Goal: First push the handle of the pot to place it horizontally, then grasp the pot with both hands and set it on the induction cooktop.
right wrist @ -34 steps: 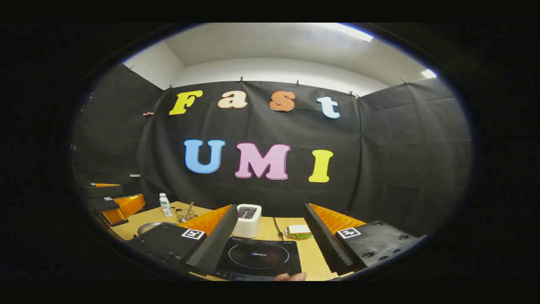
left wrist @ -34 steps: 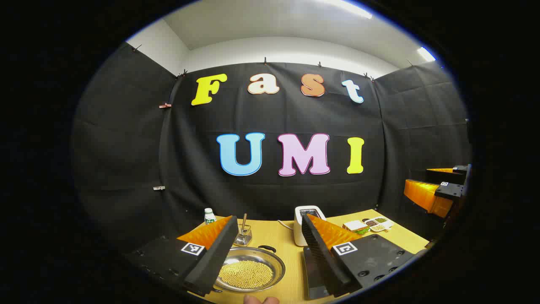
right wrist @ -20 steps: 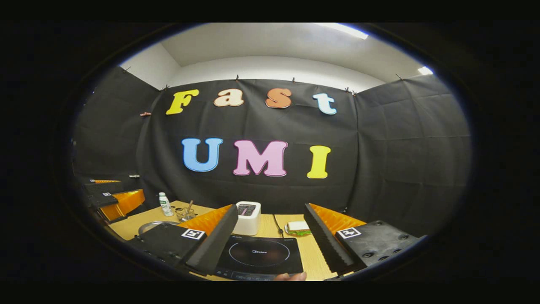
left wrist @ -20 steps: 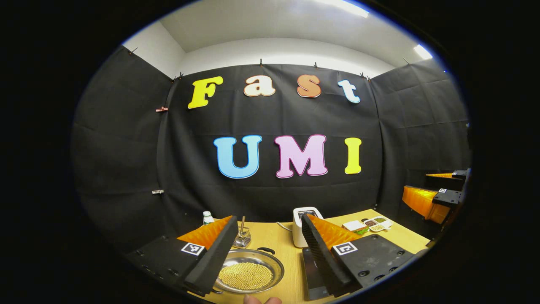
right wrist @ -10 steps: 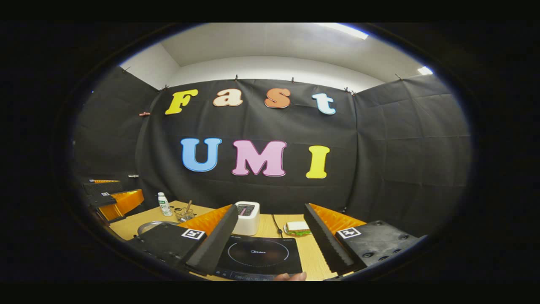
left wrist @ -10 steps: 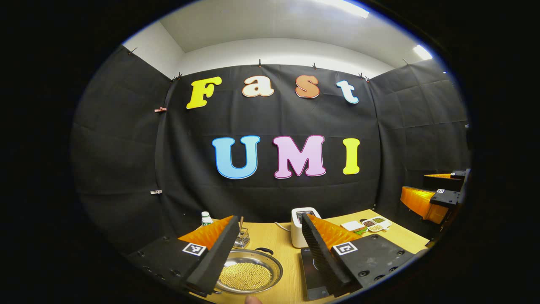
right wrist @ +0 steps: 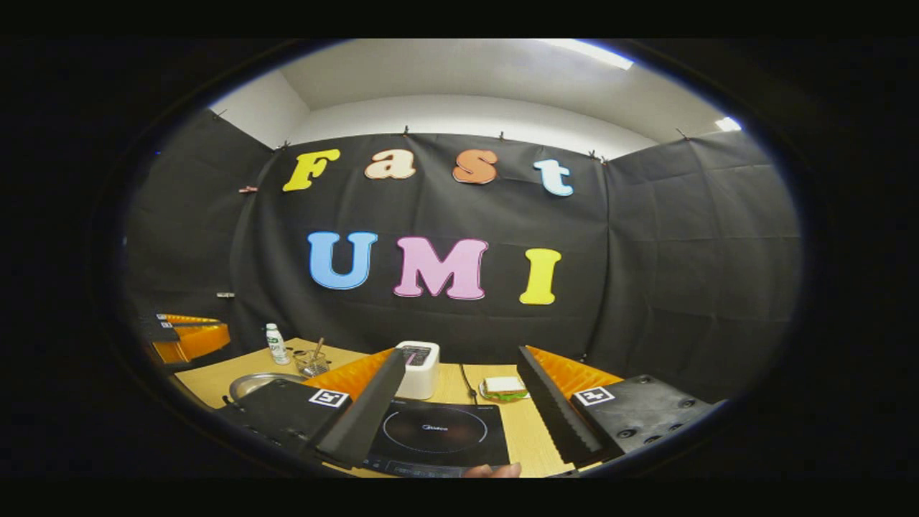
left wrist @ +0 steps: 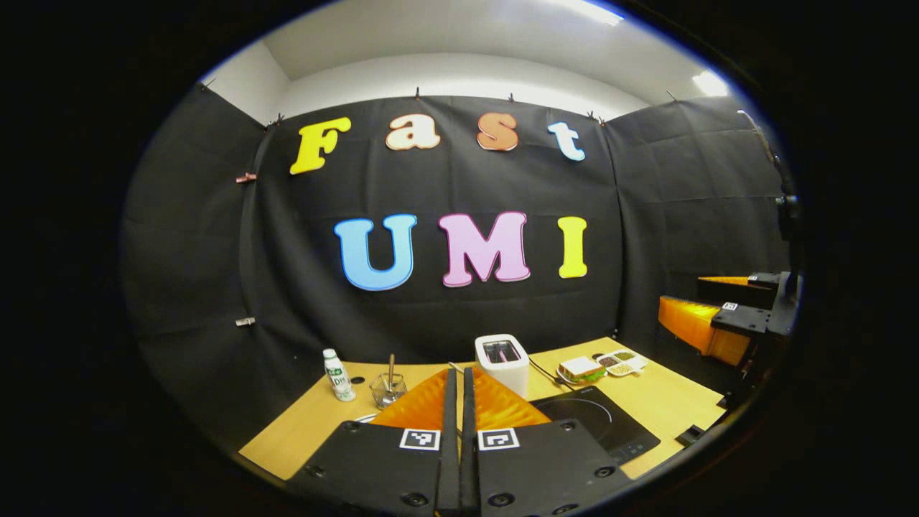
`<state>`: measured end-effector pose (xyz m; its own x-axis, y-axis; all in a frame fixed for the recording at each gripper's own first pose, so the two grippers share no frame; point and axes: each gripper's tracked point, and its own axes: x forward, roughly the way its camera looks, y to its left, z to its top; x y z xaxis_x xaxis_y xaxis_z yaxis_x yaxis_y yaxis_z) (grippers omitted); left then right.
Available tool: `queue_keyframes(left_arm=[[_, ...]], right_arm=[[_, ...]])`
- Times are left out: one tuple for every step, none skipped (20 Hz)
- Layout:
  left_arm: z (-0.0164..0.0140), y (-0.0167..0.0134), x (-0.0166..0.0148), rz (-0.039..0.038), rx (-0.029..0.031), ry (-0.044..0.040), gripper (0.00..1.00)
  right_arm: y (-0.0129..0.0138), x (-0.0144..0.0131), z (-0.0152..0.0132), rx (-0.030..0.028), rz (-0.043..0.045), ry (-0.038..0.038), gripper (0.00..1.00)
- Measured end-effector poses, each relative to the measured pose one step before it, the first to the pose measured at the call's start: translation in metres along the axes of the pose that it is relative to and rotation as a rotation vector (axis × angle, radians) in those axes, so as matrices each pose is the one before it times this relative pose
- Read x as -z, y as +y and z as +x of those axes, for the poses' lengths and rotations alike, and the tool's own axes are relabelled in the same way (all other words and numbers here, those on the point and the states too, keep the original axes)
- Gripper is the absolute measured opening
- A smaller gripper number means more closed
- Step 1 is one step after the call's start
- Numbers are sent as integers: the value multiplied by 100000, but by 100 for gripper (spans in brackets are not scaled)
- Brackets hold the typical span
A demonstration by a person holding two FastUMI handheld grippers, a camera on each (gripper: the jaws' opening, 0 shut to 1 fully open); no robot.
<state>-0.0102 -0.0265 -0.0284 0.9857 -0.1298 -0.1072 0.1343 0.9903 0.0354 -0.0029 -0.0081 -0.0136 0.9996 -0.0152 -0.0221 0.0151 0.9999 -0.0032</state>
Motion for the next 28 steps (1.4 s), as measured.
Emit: queue_keyframes(left_arm=[[-51, 329, 1184, 236, -1159, 3770, 5], [105, 419, 1350, 666, -1236, 4152, 5], [53, 92, 1391, 676, -178, 4307, 5], [30, -170, 1663, 453, 214, 4539, 5], [40, -181, 1691, 247, 1242, 5238, 5], [-59, -166, 1948, -37, 1741, 5567, 5], [87, -339, 1898, -435, 2327, 5486, 5], [182, -246, 1782, -730, 2810, 5443, 5], [266, -189, 1579, -1106, 2981, 5239, 5], [430, 186, 1484, -789, 1730, 4483, 5], [375, 430, 1077, -114, 637, 4353, 5], [452, 631, 1278, 213, 400, 4016, 5], [589, 521, 981, 18, 881, 4079, 5], [640, 247, 1138, -596, 2453, 5118, 5], [538, 226, 1222, -1073, 3346, 5375, 5], [579, 275, 1123, -1150, 3407, 6012, 5], [533, 499, 1024, -1386, 2531, 4806, 5], [462, 621, 710, -1434, 1929, 3726, 5], [276, 652, 366, -1801, 1165, 2888, 5], [193, 709, 395, -1740, 1633, 2341, 5], [273, 521, 219, -1840, 1867, 2604, 5], [443, 699, 287, -1865, 1400, 3251, 5], [331, 791, 271, -1691, 1046, 3601, 5], [291, 933, 137, -1613, 257, 2604, 5], [257, 892, -186, -1625, 89, 1916, 5], [174, 685, -276, -1101, -11, 851, 5], [43, 635, -376, -393, -121, 624, 5], [78, 642, -207, -106, -550, 627, 5]], right_arm=[[68, 43, -64, 68, -55, -63, 98], [-42, 224, -6, -35, -154, 301, 98], [96, 436, -37, -265, -250, 939, 98], [125, 656, -116, -410, -375, 1281, 98], [42, 496, 2, -227, -327, 1239, 97], [44, 146, -34, -148, 122, 619, 98], [39, 11, 36, -103, 321, 347, 96], [107, 94, 52, -365, 56, 198, 96], [21, 27, -15, -82, -376, 114, 98], [-105, 51, 34, 83, -312, 91, 96], [-41, 100, -25, 127, 69, 163, 96], [11, 208, -23, 92, 193, 335, 96], [-15, 82, -5, -49, -65, 448, 96], [-111, 175, 14, 187, -411, 220, 98], [-153, -27, 38, 56, -432, -146, 98], [-280, 18, -48, 500, -420, -160, 96], [-384, -50, 38, 670, 57, -38, 96], [-313, 77, 23, 654, 644, 201, 96], [-277, 71, -28, 577, 752, 403, 96], [-266, 103, -26, 702, 327, 213, 99], [-344, 24, -18, 594, -20, 32, 96], [-296, -11, -95, 567, -281, -44, 96], [-255, 47, -48, 355, -290, -61, 96], [-65, 9, -38, 216, -101, 29, 96], [-114, 20, -69, 201, 63, 138, 98], [-120, 54, -96, 173, 96, -67, 99], [-121, -106, -35, 319, -138, -193, 98], [-77, -19, 46, 119, -79, -106, 99]])
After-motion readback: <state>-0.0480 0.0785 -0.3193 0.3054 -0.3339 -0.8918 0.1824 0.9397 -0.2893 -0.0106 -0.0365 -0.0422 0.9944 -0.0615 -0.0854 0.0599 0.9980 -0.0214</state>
